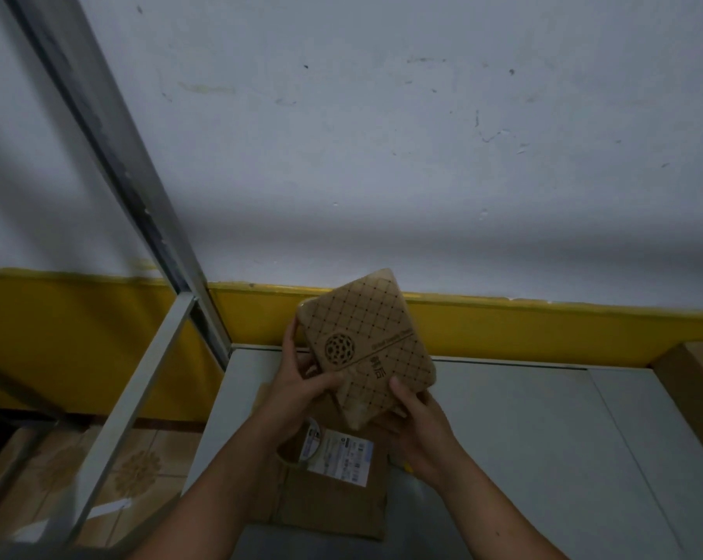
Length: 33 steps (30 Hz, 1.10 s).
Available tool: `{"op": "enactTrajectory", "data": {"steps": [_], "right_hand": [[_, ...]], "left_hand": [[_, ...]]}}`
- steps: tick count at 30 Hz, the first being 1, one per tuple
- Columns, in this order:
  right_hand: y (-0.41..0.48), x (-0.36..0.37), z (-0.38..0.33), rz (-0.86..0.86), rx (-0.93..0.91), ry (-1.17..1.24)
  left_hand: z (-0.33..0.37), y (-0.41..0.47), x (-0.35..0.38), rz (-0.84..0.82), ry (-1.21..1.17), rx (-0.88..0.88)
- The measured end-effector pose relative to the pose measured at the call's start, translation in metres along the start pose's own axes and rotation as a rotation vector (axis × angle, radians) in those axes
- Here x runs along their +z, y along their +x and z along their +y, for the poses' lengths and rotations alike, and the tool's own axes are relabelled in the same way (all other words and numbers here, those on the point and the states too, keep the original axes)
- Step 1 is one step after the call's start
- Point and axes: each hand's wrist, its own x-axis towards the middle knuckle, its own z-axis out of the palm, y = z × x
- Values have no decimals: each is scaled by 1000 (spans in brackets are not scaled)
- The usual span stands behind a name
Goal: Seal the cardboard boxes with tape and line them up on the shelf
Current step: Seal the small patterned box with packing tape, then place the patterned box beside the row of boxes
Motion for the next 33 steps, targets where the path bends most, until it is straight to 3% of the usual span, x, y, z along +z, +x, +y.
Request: {"op": "enactTrajectory", "data": {"steps": [8,13,21,26,33], "right_hand": [[1,-19,-30,45,-204,-273],[-4,-15,-41,54,-268,-419],[-18,-30,-57,339,-435,-454],[-59,-66,-68,500,-564,-442],[-150,-121,-68,893,-656,-354]], "left_hand": [[25,2,-28,97,270,186],[37,9,-21,-38,447,215],[27,26,14,-39,333,165],[16,42,68,-255,304,163],[0,30,182,-629,312,192]]}}
